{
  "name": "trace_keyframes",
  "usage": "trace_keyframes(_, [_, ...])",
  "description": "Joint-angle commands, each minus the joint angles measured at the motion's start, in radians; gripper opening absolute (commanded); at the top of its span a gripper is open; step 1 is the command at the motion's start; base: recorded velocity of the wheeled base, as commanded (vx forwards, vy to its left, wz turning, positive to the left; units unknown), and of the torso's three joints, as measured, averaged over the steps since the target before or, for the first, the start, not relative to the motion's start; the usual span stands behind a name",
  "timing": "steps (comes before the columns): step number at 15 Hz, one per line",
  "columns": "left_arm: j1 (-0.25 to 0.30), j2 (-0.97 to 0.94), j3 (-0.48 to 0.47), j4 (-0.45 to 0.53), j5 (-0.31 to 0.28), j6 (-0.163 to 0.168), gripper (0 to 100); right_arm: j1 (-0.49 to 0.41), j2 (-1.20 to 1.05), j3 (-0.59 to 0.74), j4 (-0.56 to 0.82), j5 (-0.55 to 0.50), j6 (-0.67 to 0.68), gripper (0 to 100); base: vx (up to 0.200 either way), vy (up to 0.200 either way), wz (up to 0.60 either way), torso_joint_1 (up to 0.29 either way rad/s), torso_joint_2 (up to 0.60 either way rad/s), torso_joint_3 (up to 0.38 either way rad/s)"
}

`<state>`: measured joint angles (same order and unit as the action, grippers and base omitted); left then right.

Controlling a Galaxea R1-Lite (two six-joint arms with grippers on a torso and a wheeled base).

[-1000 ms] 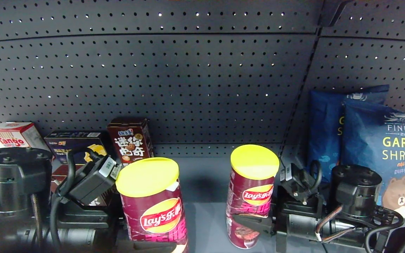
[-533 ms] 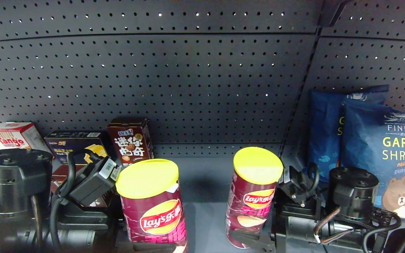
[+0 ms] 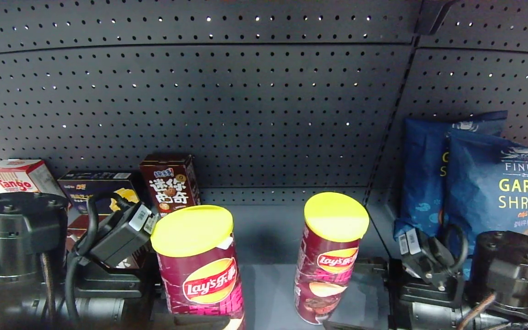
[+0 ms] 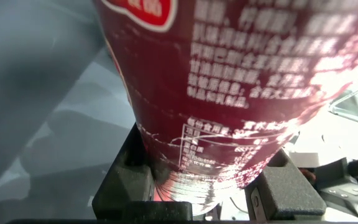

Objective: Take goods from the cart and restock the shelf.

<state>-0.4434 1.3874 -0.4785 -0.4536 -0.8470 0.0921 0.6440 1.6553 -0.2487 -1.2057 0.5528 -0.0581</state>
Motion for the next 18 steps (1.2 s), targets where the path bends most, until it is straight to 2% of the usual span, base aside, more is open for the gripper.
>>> trace_keyframes(1, [0.000, 0.012, -0.022, -0.002, 0.016, 0.000, 0, 0.000, -0.173, 0.068, 0.011, -0.002, 0.047, 100, 0.000, 0.000, 0.00, 0.000, 0.00, 0.000])
trace_keyframes(6, [0.002, 0.045, -0.068, -0.050, 0.074, 0.000, 0, -0.014, -0.319, 0.117, 0.064, -0.039, 0.049, 100, 0.000, 0.000, 0.00, 0.000, 0.00, 0.000])
trace_keyframes(7, [0.000, 0.042, -0.071, -0.050, 0.091, 0.000, 0, -0.014, -0.381, 0.083, 0.160, -0.040, 0.049, 100, 0.000, 0.000, 0.00, 0.000, 0.00, 0.000])
trace_keyframes(9, [0.002, 0.041, -0.074, -0.048, 0.091, -0.003, 0, 0.000, -0.554, -0.052, 0.517, -0.099, 0.043, 100, 0.000, 0.000, 0.00, 0.000, 0.00, 0.000])
trace_keyframes(11, [0.003, 0.045, -0.104, -0.043, 0.092, -0.005, 0, 0.023, -0.658, -0.161, 0.750, -0.155, 0.043, 100, 0.000, 0.000, 0.00, 0.000, 0.00, 0.000])
trace_keyframes(13, [0.002, 0.062, -0.137, -0.043, 0.092, -0.002, 0, 0.025, -0.697, -0.179, 0.799, -0.169, 0.044, 100, 0.000, 0.000, 0.00, 0.000, 0.00, 0.000])
trace_keyframes(14, [-0.005, 0.091, -0.170, -0.050, 0.114, 0.000, 0, 0.026, -0.720, -0.162, 0.799, -0.197, 0.044, 100, 0.000, 0.000, 0.00, 0.000, 0.00, 0.000])
trace_keyframes(15, [-0.006, 0.099, -0.192, -0.050, 0.131, 0.017, 0, 0.029, -0.729, -0.153, 0.799, -0.206, 0.044, 100, 0.000, 0.000, 0.00, 0.000, 0.00, 0.000])
trace_keyframes(16, [-0.005, 0.120, -0.210, -0.048, 0.148, 0.064, 0, 0.028, -0.732, -0.149, 0.796, -0.206, 0.049, 100, 0.000, 0.000, 0.00, 0.000, 0.00, 0.000])
trace_keyframes(18, [0.000, 0.139, -0.229, -0.039, 0.157, 0.100, 0, 0.029, -0.733, -0.129, 0.793, -0.206, 0.050, 100, 0.000, 0.000, 0.00, 0.000, 0.00, 0.000])
